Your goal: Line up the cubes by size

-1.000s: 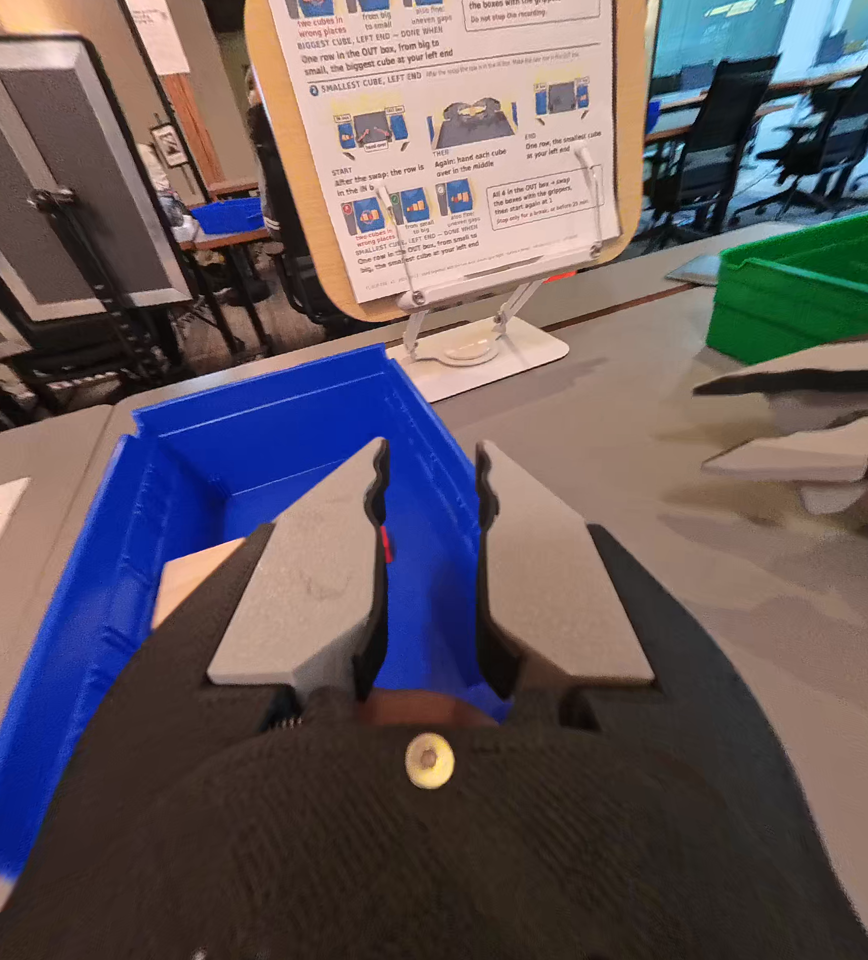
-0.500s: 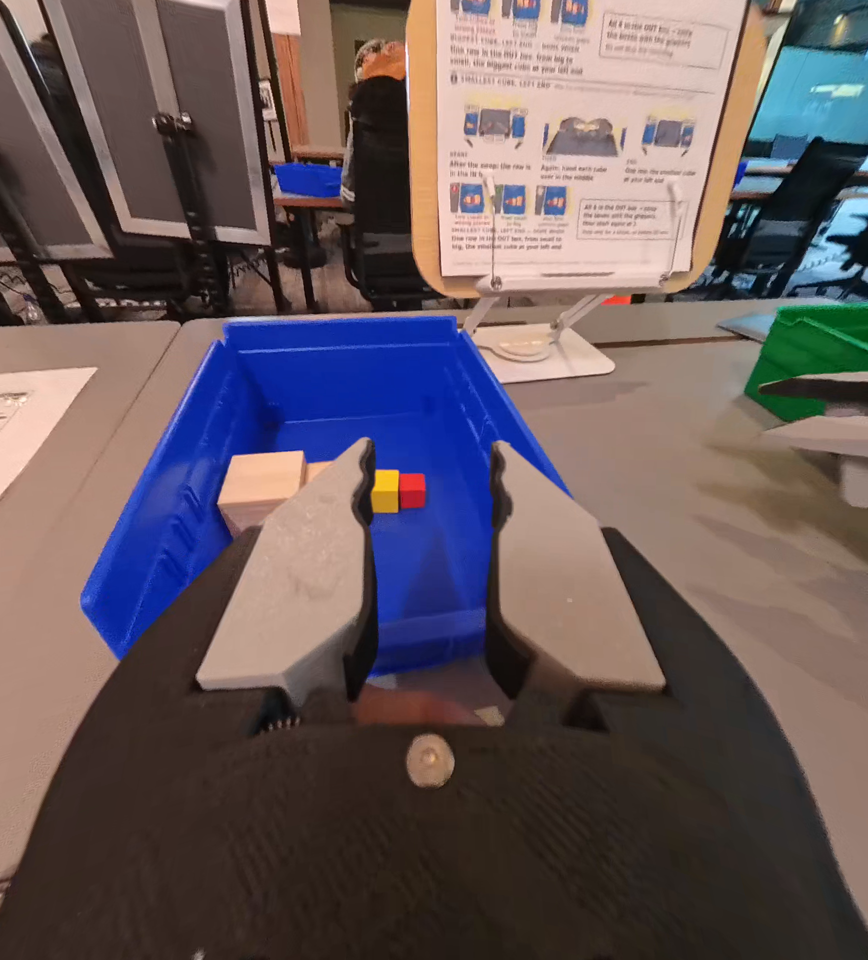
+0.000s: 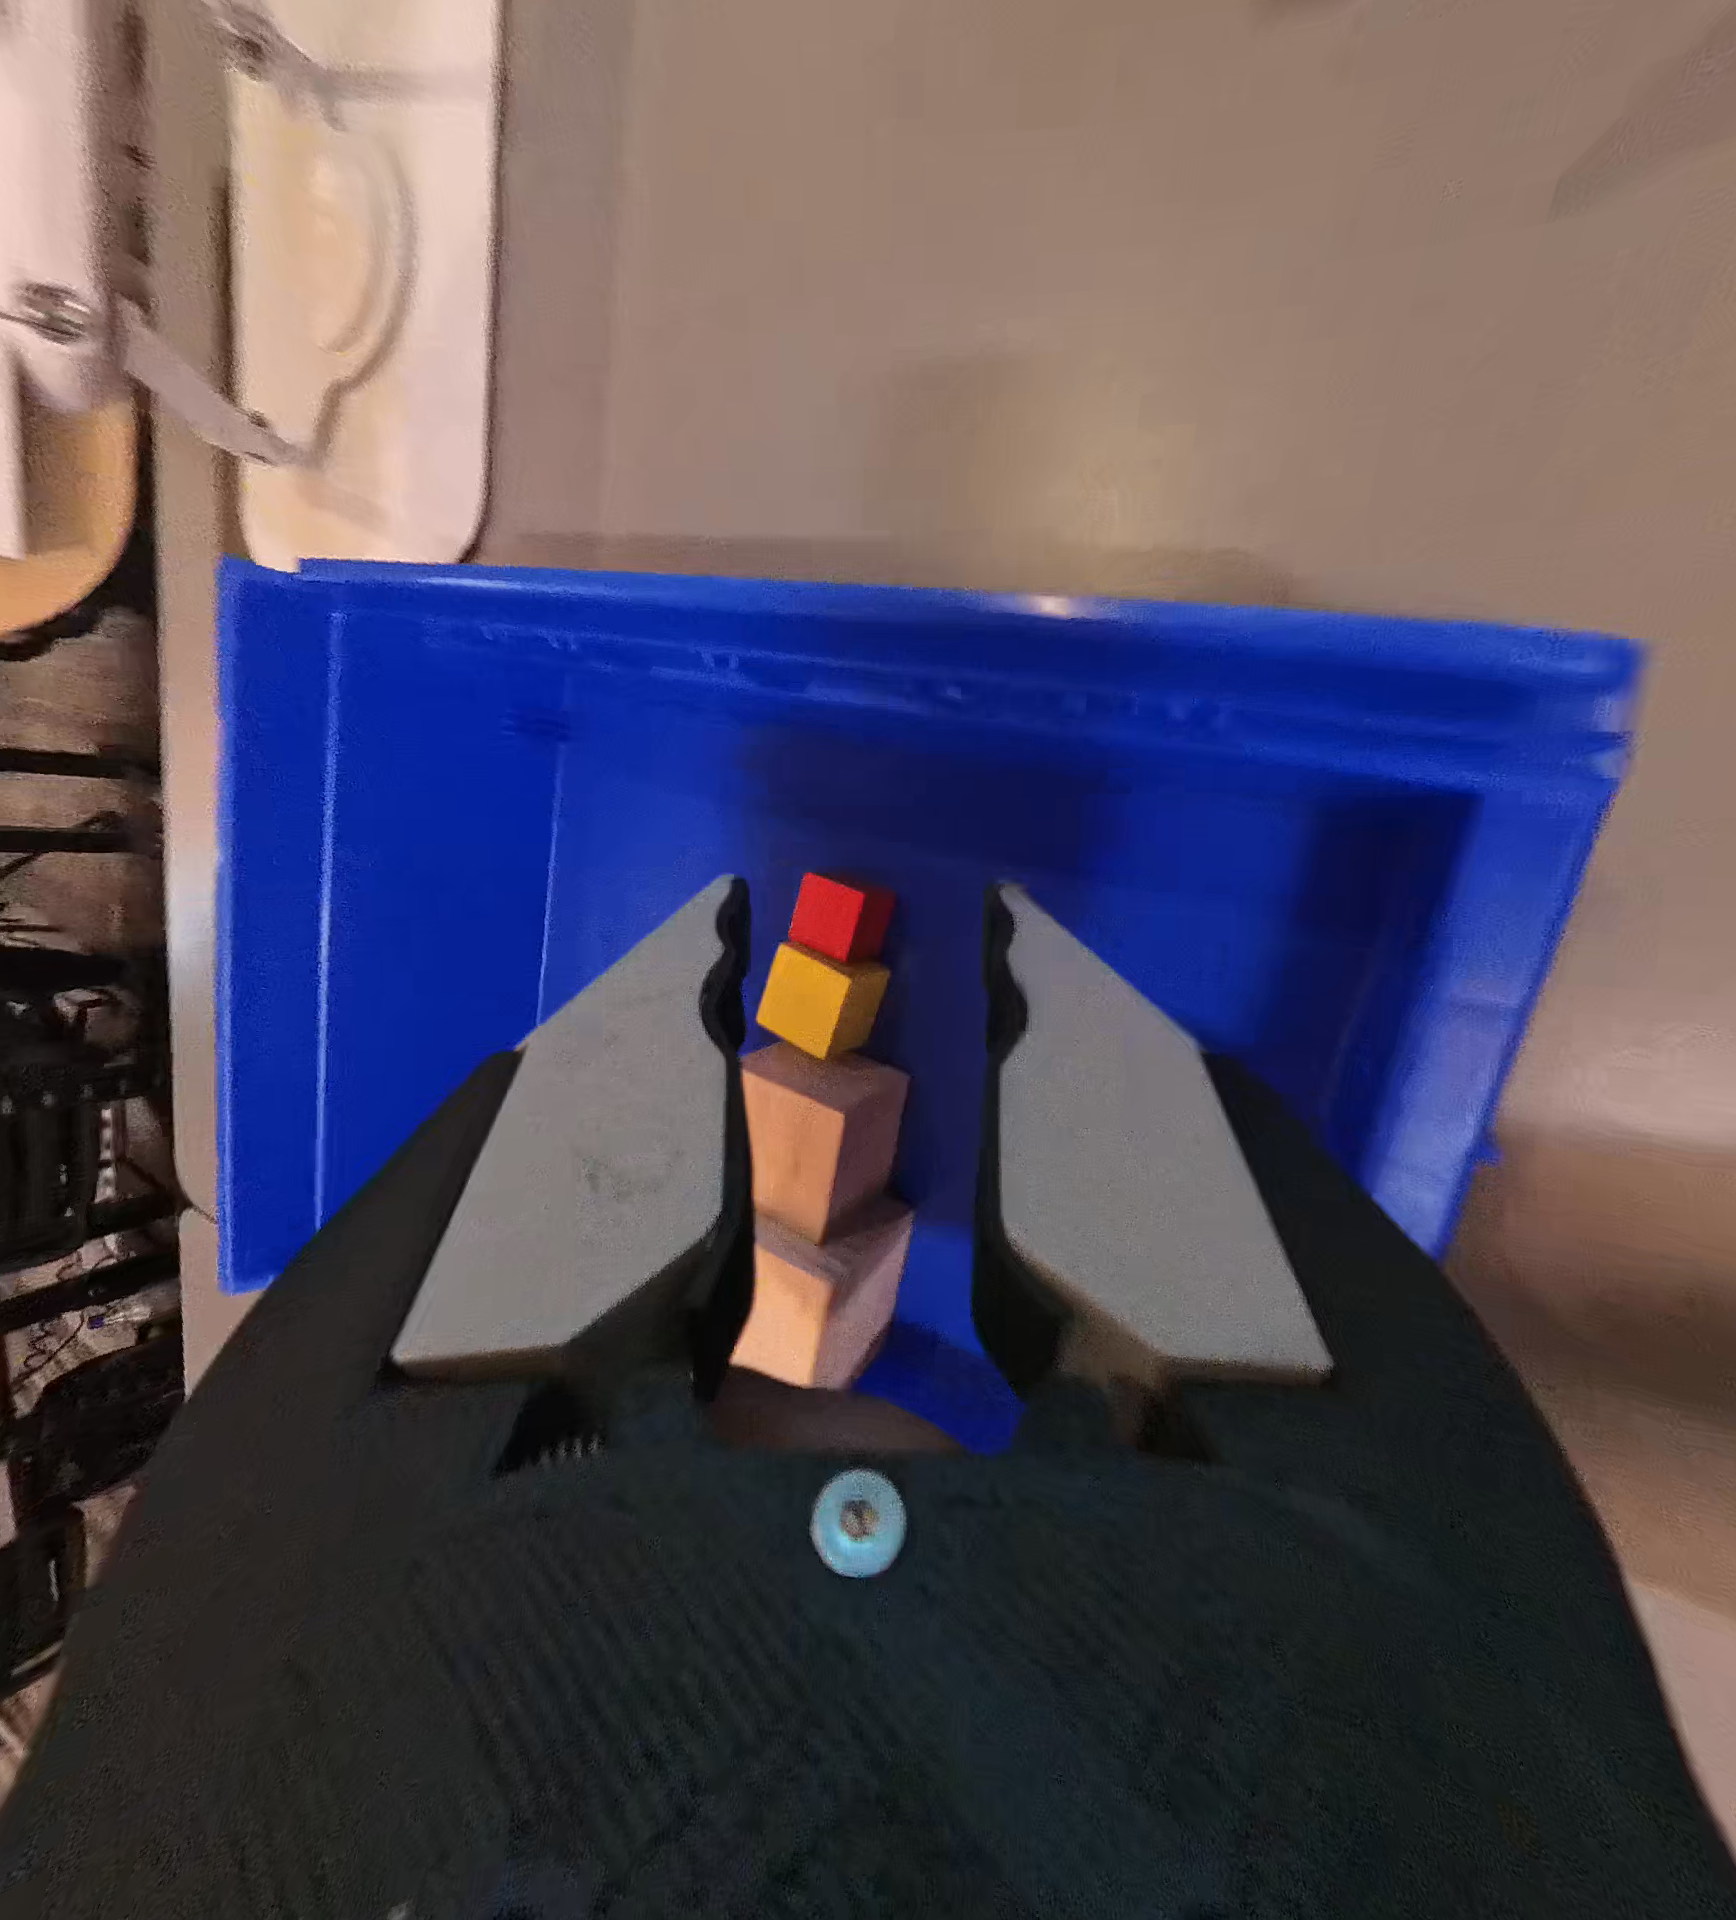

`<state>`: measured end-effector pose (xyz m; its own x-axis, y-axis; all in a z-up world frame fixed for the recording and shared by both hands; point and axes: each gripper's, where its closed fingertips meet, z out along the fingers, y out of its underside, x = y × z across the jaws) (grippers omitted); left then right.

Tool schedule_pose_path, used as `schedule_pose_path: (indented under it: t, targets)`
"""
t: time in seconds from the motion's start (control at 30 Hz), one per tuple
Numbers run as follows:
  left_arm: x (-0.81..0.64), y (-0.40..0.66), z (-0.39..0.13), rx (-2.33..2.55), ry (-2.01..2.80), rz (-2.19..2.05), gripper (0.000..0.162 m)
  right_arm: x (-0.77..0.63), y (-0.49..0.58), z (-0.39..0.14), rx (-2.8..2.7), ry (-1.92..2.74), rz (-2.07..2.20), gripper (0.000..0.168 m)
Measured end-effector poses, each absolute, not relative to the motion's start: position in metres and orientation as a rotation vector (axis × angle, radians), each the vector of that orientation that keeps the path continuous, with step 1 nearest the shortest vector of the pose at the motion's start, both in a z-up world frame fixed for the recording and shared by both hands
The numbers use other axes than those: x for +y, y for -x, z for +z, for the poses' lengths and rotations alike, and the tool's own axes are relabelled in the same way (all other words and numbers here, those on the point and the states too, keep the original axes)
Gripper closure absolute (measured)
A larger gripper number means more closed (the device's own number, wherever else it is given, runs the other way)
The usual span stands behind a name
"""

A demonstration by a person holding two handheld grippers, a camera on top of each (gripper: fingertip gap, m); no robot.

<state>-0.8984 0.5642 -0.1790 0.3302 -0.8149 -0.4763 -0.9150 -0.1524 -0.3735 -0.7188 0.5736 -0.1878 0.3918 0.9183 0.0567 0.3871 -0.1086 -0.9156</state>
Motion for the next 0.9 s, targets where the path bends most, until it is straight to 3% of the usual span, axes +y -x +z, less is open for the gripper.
schedule_pose_path:
  t: [0.13,0.4,0.5,0.6,0.73,0.9]
  targets:
    - [0.584,0.899,-0.196,1.656,1.993,0.164,0.130,0.569,0.722,-0.190,-1.175,1.691,0.717,0.098]
    - [0.601,0.922,-0.234,1.865,2.099,0.216,0.124,0.568,0.723,-0.192,-1.163,1.718,0.786,0.098]
    - [0.603,0.922,-0.245,1.886,2.124,0.173,0.140,0.567,0.723,-0.190,-1.158,1.719,0.804,0.099]
    - [0.599,0.919,-0.246,1.873,2.159,0.107,0.141,0.567,0.722,-0.190,-1.163,1.721,0.800,0.099]
    - [0.596,0.922,-0.224,1.787,2.107,0.173,0.143,0.565,0.722,-0.187,-1.166,1.719,0.826,0.100]
    - [0.583,0.909,-0.149,1.464,1.797,0.267,0.142,0.552,0.725,-0.175,-1.174,1.707,0.995,0.099]
